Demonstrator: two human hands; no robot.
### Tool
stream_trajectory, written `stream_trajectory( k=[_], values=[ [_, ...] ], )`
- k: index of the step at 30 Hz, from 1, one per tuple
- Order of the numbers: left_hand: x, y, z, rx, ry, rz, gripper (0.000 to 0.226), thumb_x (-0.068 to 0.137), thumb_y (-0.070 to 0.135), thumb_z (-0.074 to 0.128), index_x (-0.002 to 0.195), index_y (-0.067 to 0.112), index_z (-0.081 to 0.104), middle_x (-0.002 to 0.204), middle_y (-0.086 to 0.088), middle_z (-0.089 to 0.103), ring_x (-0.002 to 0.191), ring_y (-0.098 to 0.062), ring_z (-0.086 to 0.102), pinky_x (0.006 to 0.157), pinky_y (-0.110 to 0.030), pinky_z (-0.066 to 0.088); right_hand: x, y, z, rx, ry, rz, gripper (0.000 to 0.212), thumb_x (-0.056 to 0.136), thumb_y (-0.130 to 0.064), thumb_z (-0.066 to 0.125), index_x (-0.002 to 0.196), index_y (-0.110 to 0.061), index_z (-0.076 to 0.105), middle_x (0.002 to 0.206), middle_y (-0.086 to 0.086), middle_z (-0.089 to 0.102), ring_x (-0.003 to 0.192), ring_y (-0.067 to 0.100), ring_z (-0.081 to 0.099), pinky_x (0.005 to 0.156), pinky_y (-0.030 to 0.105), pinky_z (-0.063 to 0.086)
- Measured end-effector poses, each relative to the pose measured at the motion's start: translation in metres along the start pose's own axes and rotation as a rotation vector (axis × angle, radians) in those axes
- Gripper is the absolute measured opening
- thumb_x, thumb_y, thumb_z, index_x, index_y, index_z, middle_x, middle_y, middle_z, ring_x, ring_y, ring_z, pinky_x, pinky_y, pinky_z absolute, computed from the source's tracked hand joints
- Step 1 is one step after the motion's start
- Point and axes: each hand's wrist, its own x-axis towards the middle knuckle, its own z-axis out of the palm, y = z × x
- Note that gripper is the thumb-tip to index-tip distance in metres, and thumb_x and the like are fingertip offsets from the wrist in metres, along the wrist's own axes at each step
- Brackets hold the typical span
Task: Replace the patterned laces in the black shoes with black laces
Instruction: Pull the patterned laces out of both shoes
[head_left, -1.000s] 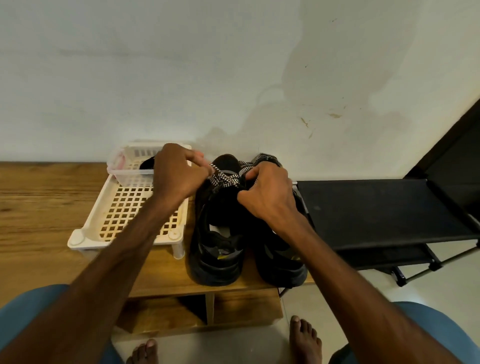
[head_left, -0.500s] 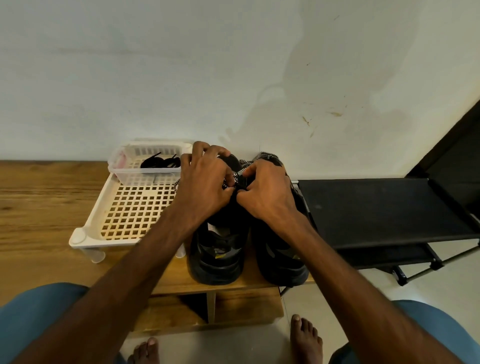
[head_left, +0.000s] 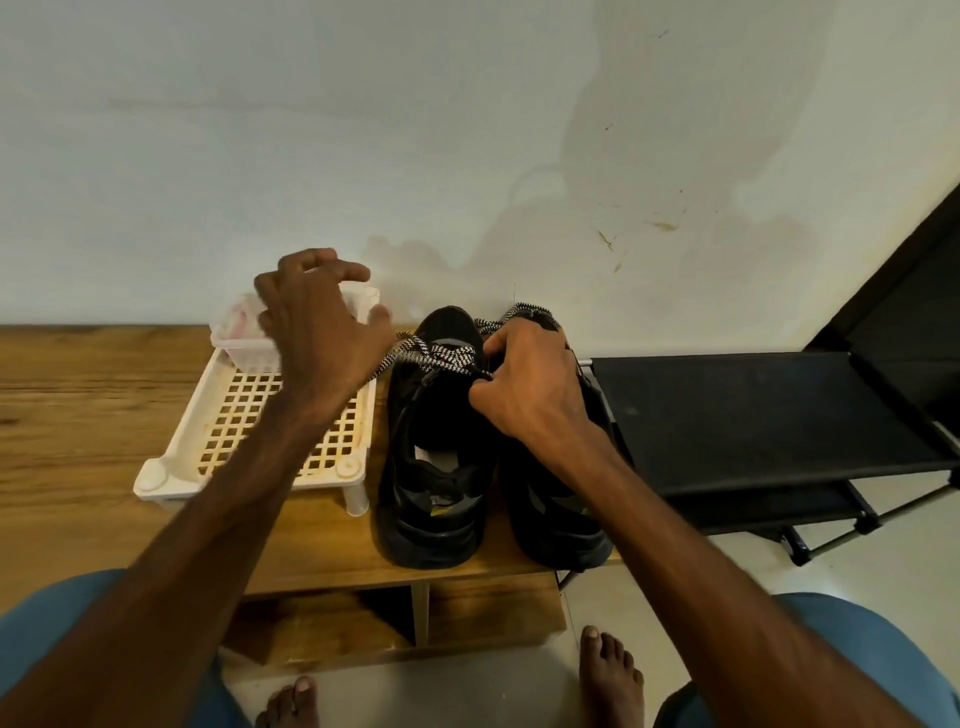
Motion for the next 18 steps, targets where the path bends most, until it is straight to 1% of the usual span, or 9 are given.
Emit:
stream_trajectory(
  k=[1, 3, 5, 6, 8, 10, 14, 16, 18],
  values=[
    [-0.003, 0.004, 0.003, -0.017, -0.048, 0.076, 0.024, 0.080, 0.028, 0.078, 0.104, 0.031, 0.074, 0.138, 0.003, 0.055, 0.133, -0.026, 0.040, 0.103, -0.044, 0.035, 0.000, 0.000, 0.000, 0.000, 0.000, 0.002, 0.041, 0.079, -0.012, 0.077, 0.119, -0.012, 0.067, 0.097, 0.003, 0.071, 0.090, 0.018, 0.067, 0.074, 0.023, 0.050],
    [-0.012, 0.016, 0.011, 0.011, -0.180, 0.237, 0.017, 0.076, 0.033, 0.078, 0.092, 0.038, 0.075, 0.137, 0.008, 0.056, 0.134, -0.023, 0.040, 0.102, -0.043, 0.033, 0.000, -0.001, -0.001, 0.000, 0.003, 0.007, 0.043, 0.079, -0.014, 0.078, 0.120, -0.012, 0.066, 0.101, 0.005, 0.070, 0.094, 0.020, 0.067, 0.075, 0.025, 0.051],
    [-0.024, 0.026, 0.021, 0.115, -0.330, 0.316, 0.016, 0.074, 0.033, 0.080, 0.089, 0.036, 0.076, 0.144, 0.009, 0.049, 0.138, -0.021, 0.031, 0.105, -0.043, 0.028, -0.001, -0.003, -0.002, 0.006, -0.004, 0.003, 0.043, 0.079, -0.018, 0.080, 0.119, -0.012, 0.065, 0.103, 0.006, 0.070, 0.096, 0.022, 0.067, 0.077, 0.028, 0.054],
    [-0.029, 0.028, 0.025, 0.173, -0.361, 0.330, 0.017, 0.074, 0.031, 0.081, 0.091, 0.034, 0.076, 0.147, 0.008, 0.046, 0.139, -0.021, 0.027, 0.106, -0.043, 0.026, -0.001, -0.003, -0.002, 0.008, -0.012, -0.001, 0.045, 0.079, -0.020, 0.081, 0.120, -0.012, 0.065, 0.105, 0.006, 0.070, 0.097, 0.022, 0.067, 0.080, 0.030, 0.055],
    [-0.035, 0.028, 0.030, 0.240, -0.333, 0.352, 0.017, 0.074, 0.030, 0.080, 0.089, 0.033, 0.075, 0.149, 0.007, 0.044, 0.141, -0.021, 0.026, 0.107, -0.043, 0.024, 0.000, -0.003, -0.003, -0.001, -0.024, -0.008, 0.047, 0.079, -0.021, 0.082, 0.121, -0.012, 0.064, 0.106, 0.006, 0.069, 0.098, 0.022, 0.067, 0.084, 0.032, 0.057],
    [-0.034, 0.025, 0.032, 0.259, -0.287, 0.356, 0.013, 0.074, 0.030, 0.080, 0.086, 0.033, 0.077, 0.147, 0.007, 0.046, 0.139, -0.022, 0.028, 0.105, -0.044, 0.025, 0.001, -0.002, -0.002, -0.016, -0.025, -0.006, 0.047, 0.079, -0.019, 0.082, 0.122, -0.013, 0.064, 0.107, 0.005, 0.070, 0.099, 0.021, 0.068, 0.085, 0.032, 0.057],
    [-0.032, 0.021, 0.035, 0.259, -0.293, 0.370, 0.005, 0.077, 0.032, 0.079, 0.082, 0.033, 0.079, 0.145, 0.010, 0.049, 0.137, -0.022, 0.030, 0.105, -0.046, 0.026, 0.003, 0.000, 0.000, -0.022, -0.017, 0.011, 0.045, 0.079, -0.017, 0.081, 0.121, -0.014, 0.065, 0.104, 0.004, 0.070, 0.094, 0.019, 0.067, 0.077, 0.026, 0.052],
    [-0.030, 0.020, 0.033, 0.219, -0.290, 0.336, 0.004, 0.077, 0.034, 0.080, 0.080, 0.033, 0.079, 0.142, 0.013, 0.050, 0.135, -0.019, 0.031, 0.105, -0.047, 0.027, 0.002, 0.001, -0.001, -0.017, -0.015, 0.016, 0.044, 0.080, -0.016, 0.081, 0.121, -0.015, 0.065, 0.101, 0.003, 0.070, 0.093, 0.018, 0.067, 0.074, 0.025, 0.050],
    [-0.023, 0.018, 0.028, 0.161, -0.255, 0.255, 0.006, 0.075, 0.037, 0.083, 0.078, 0.034, 0.079, 0.139, 0.017, 0.052, 0.133, -0.017, 0.032, 0.101, -0.043, 0.026, 0.002, 0.000, -0.001, -0.013, -0.019, 0.018, 0.043, 0.081, -0.014, 0.080, 0.121, -0.014, 0.066, 0.100, 0.003, 0.070, 0.091, 0.018, 0.067, 0.073, 0.024, 0.049]
  ],
)
